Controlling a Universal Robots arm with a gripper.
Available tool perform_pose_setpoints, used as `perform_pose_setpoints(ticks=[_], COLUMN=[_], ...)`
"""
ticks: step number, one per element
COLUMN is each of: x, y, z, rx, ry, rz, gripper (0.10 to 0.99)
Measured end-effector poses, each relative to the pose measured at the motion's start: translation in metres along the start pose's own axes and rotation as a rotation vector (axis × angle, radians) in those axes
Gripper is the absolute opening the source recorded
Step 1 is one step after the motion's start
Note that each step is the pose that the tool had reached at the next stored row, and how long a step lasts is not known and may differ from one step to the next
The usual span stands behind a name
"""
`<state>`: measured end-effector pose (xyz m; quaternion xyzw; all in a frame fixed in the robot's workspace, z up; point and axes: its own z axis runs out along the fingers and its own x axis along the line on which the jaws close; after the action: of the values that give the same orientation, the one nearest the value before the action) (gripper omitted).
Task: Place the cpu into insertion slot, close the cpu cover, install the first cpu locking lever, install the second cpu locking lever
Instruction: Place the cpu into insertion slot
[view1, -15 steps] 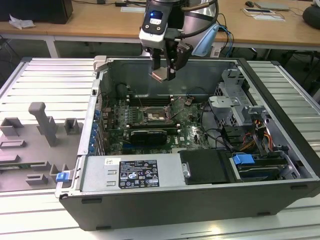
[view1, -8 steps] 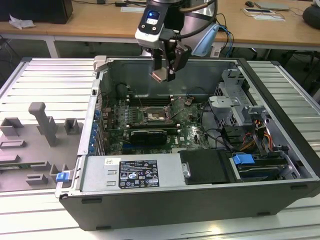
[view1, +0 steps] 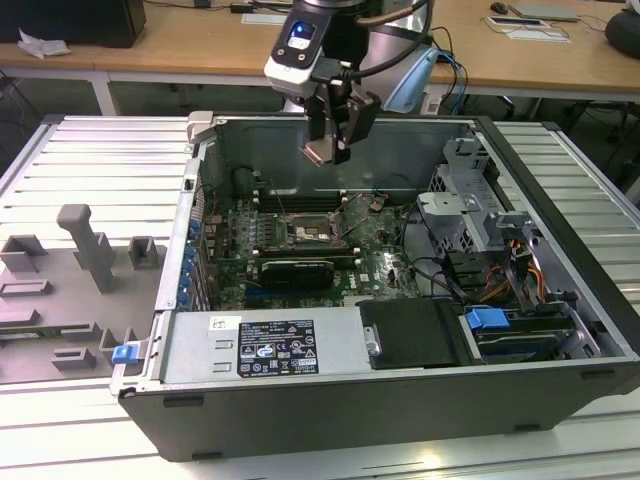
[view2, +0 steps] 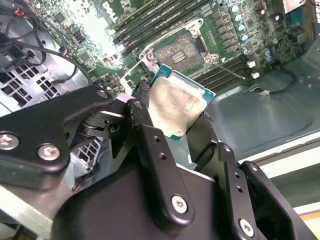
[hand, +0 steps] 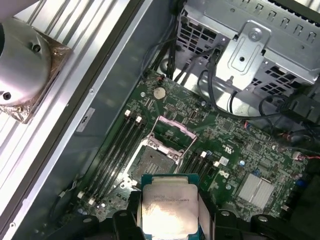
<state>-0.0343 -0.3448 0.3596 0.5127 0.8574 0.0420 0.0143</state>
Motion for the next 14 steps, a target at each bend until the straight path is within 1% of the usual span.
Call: perform_pose_setpoints(ticks=[7, 13, 14], x=[0.0, 0.0, 0.0], y=[-0.0001, -0.0002, -0.0002], z=[0.0009, 0.002, 0.0024], rx=[-0.001, -0.003, -0.003], ry=[-0.006, -0.014, -0.0165], rz=[0.069, 0.156, 0.186], gripper=[0.537, 0.537, 0.537])
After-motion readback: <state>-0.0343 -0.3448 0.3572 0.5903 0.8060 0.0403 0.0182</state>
